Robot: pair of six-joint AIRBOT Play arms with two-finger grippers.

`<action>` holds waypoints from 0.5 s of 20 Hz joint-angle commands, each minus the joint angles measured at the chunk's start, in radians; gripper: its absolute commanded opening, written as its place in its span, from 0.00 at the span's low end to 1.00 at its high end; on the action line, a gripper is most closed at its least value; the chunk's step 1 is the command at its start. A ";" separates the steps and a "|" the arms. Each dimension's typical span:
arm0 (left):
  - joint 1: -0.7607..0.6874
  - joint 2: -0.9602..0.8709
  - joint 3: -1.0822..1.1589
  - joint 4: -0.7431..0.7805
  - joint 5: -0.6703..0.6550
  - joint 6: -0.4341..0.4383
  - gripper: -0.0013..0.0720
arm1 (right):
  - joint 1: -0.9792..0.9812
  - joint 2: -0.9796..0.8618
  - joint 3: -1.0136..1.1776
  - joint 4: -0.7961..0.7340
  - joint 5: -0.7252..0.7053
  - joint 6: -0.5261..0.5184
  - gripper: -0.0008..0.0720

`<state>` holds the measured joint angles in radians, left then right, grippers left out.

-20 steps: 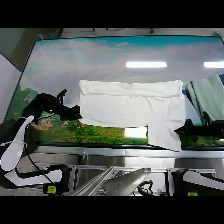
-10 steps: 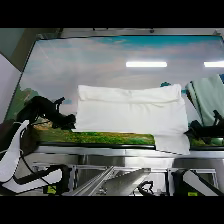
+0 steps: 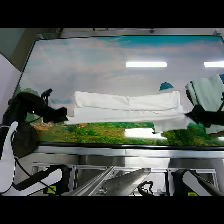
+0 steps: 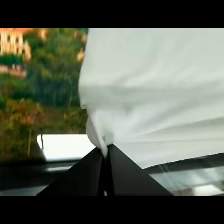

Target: Fold the shirts.

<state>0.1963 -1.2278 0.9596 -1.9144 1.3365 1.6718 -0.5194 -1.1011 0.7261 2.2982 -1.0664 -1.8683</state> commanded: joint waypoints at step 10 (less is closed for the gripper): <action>-0.093 -0.533 0.568 -0.076 -0.079 -0.047 0.04 | 0.241 -0.477 0.378 0.059 0.232 0.011 0.04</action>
<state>0.1192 -1.6451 1.4494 -1.9804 1.2747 1.6314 -0.2985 -1.4914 1.0649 2.3543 -0.8787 -1.8584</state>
